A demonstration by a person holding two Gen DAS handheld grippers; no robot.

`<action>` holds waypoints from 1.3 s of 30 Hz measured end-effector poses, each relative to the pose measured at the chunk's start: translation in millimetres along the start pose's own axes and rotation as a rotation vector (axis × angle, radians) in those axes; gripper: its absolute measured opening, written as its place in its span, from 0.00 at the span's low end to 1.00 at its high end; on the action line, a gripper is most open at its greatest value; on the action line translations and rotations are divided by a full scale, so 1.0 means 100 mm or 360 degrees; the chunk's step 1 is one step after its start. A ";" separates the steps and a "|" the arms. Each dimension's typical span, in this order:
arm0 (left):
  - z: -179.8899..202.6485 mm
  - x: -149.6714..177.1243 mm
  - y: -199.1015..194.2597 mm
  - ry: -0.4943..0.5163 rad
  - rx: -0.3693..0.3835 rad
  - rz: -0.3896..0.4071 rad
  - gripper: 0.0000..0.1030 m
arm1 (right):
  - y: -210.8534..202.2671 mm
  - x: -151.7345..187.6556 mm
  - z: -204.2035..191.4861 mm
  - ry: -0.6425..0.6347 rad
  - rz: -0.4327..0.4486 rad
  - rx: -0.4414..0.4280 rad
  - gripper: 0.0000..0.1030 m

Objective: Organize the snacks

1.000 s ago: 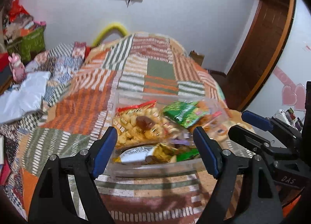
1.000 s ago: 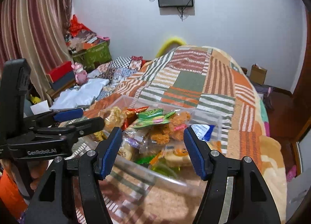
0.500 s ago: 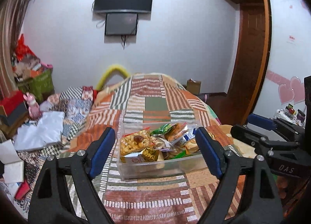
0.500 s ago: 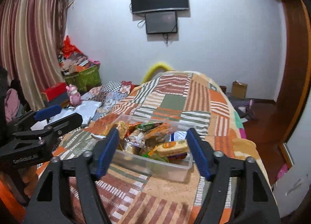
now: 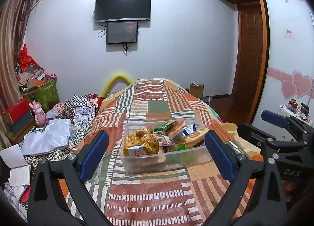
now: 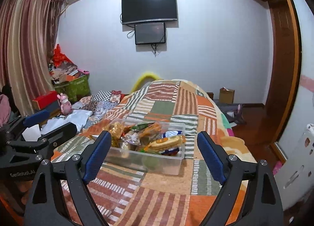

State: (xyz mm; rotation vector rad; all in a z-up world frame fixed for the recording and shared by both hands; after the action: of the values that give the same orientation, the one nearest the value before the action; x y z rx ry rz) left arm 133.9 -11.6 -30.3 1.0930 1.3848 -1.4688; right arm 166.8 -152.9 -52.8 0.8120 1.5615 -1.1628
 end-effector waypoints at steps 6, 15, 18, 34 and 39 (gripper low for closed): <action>0.01 0.05 0.00 0.0017 -0.0018 0.0010 0.98 | -0.01 0.00 0.02 -0.0018 0.0014 0.0028 0.86; 0.01 0.08 0.00 0.0006 -0.0016 0.0015 0.99 | -0.07 0.02 0.01 -0.0017 0.0028 0.0025 0.87; 0.00 0.08 0.02 0.0002 -0.0020 0.0012 0.99 | -0.08 0.02 0.01 -0.0008 0.0031 0.0017 0.87; -0.06 0.08 0.03 -0.0033 -0.0019 0.0001 0.99 | -0.18 -0.10 0.02 0.0017 0.0120 -0.0008 0.99; -0.05 0.08 0.03 -0.0043 -0.0018 -0.0003 0.99 | -0.18 -0.12 0.00 0.0008 0.0123 -0.0004 0.99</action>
State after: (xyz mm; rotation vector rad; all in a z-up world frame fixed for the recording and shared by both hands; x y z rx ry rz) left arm 134.7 -6.3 -39.2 1.0613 1.3741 -1.4698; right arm 154.0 -158.3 -36.5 0.8667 1.5222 -1.1038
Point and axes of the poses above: each gripper's, at about its wrist camera, not at the fingertips, and y roughly the way its jaws point, z to its right, x to its underside, the point moved 10 cm from there along y, roughly the way its jaws point, and after that the axes turned 7 degrees about z, right-handed, at the moved point
